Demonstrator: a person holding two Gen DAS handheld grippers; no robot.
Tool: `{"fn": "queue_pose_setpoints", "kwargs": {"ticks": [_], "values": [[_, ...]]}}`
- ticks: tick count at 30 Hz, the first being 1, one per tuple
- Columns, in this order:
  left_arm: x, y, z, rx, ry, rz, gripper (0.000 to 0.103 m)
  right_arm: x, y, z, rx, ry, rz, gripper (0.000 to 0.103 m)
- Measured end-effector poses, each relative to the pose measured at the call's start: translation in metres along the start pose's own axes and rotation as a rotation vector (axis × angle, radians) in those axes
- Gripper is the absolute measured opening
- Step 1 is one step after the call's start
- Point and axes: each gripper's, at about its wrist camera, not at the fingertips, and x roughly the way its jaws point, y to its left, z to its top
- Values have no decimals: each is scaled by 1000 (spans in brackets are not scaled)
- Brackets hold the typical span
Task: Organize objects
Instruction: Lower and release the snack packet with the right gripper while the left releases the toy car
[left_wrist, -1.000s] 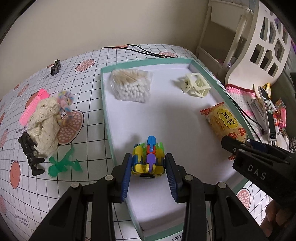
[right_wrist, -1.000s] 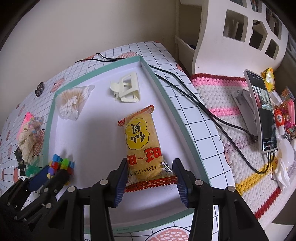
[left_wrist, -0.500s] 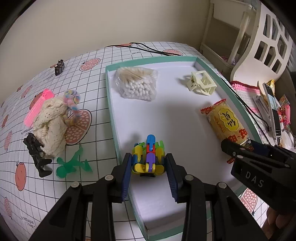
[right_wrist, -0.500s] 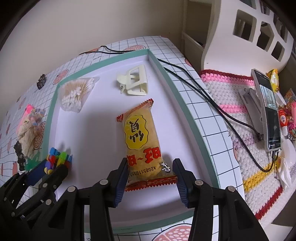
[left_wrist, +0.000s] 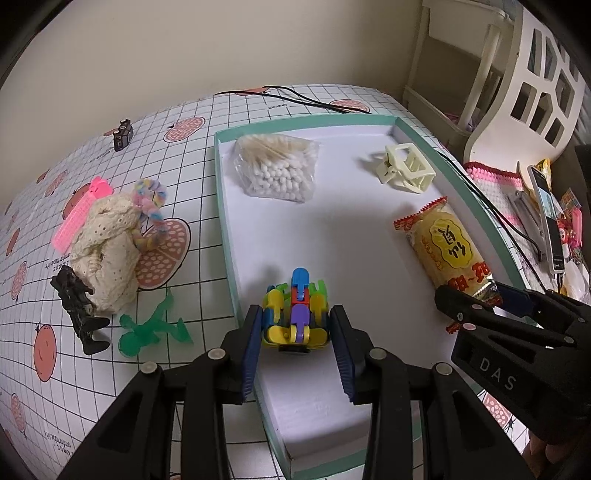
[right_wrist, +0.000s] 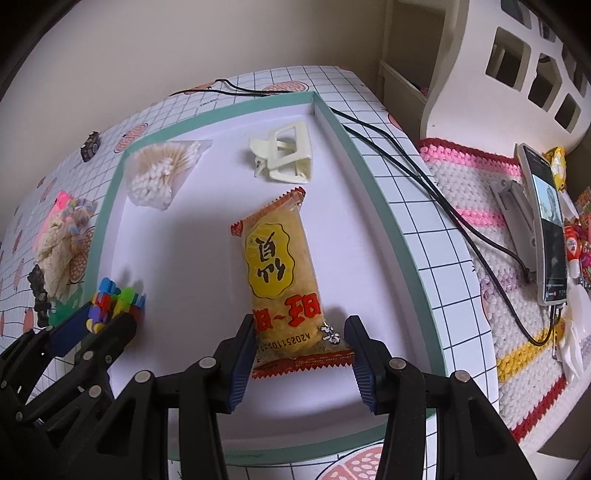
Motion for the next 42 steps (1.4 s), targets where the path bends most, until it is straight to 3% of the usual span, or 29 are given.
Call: {"fn": "queue_pose_setpoints", "kwargs": {"ticks": [9, 22, 25, 27, 35, 38, 42], "values": [[-11, 4, 4, -22, -50, -33, 50, -8, 4, 0, -14, -44, 7, 61], [-38, 28, 12, -122, -179, -17, 51, -27, 2, 5, 5, -166, 7, 62], [-41, 36, 12, -144, -192, -12, 52, -26, 5, 5, -4, -166, 8, 68], [-42, 40, 11, -146, -193, -1, 59, -25, 8, 5, -5, -166, 12, 71], [-40, 52, 10, -157, -174, 42, 60, -23, 14, 2, -21, -165, 24, 84], [-38, 58, 10, -184, -160, 17, 77, -23, 16, 1, -28, -167, 25, 88], [-38, 64, 9, -224, -159, 5, 80, -22, 18, 0, -34, -167, 28, 98]]}}
